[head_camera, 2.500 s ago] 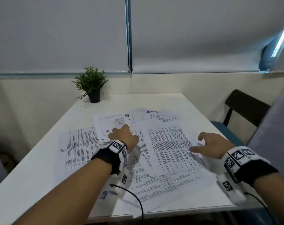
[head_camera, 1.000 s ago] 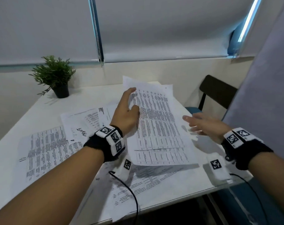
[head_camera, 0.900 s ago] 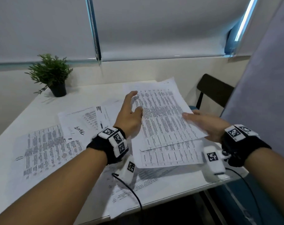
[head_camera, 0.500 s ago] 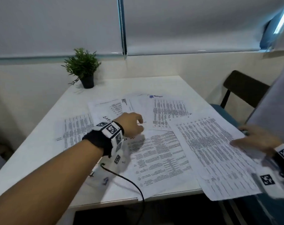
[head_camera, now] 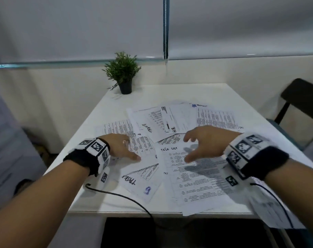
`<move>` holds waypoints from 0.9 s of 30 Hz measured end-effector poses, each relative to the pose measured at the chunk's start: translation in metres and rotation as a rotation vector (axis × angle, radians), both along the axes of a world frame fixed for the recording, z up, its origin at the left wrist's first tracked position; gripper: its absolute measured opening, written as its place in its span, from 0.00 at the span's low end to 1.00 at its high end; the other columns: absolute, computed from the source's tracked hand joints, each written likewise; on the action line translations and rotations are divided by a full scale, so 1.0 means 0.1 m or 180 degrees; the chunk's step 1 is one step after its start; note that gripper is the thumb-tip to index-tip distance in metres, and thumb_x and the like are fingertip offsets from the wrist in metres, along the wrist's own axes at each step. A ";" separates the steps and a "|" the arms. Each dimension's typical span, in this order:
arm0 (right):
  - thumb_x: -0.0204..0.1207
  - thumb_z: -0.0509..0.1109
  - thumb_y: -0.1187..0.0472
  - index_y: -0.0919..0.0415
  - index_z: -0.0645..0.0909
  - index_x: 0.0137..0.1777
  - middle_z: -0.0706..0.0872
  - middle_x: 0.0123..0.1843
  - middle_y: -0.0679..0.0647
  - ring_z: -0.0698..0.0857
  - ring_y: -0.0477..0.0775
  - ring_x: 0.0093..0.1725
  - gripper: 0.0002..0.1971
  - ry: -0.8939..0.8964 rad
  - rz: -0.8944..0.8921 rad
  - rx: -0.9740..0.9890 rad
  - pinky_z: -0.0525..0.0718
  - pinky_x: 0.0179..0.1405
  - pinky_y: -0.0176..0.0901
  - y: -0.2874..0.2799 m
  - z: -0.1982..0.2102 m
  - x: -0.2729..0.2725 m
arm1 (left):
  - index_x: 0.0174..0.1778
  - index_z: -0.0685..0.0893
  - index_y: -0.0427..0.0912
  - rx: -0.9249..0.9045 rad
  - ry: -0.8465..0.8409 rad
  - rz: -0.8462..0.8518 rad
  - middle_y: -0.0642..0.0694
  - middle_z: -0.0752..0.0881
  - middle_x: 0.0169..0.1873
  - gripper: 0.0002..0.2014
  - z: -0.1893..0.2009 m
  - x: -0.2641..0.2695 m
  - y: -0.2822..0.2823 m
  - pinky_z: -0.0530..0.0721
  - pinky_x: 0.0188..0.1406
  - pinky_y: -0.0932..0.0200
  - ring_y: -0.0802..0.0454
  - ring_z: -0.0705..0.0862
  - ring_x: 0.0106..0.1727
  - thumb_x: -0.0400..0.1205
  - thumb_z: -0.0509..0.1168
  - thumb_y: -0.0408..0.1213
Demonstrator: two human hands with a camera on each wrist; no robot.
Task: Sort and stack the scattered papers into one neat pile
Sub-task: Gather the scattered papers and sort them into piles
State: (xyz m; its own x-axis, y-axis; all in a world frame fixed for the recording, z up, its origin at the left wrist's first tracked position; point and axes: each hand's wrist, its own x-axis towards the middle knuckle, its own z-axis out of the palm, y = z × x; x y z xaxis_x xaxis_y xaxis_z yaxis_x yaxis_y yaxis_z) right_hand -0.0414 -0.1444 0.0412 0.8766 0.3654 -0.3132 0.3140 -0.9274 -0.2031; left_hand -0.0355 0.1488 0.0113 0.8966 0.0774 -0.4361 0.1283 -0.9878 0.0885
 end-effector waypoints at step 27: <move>0.86 0.68 0.59 0.56 0.74 0.49 0.85 0.35 0.54 0.79 0.54 0.31 0.06 -0.1703 -0.0061 0.2647 0.76 0.32 0.45 0.64 0.35 0.88 | 0.89 0.50 0.47 -0.0410 -0.0581 0.1332 0.42 0.69 0.84 0.67 -0.13 0.11 0.75 0.75 0.76 0.46 0.38 0.71 0.82 0.61 0.87 0.49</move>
State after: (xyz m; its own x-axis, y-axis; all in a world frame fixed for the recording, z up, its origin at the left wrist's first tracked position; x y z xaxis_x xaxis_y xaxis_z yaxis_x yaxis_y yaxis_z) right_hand 0.0462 -0.0805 0.0761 0.8357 0.2737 0.4761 0.5409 -0.5597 -0.6278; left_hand -0.0247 0.2238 -0.0012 0.8629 0.4038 -0.3040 0.4838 -0.8341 0.2651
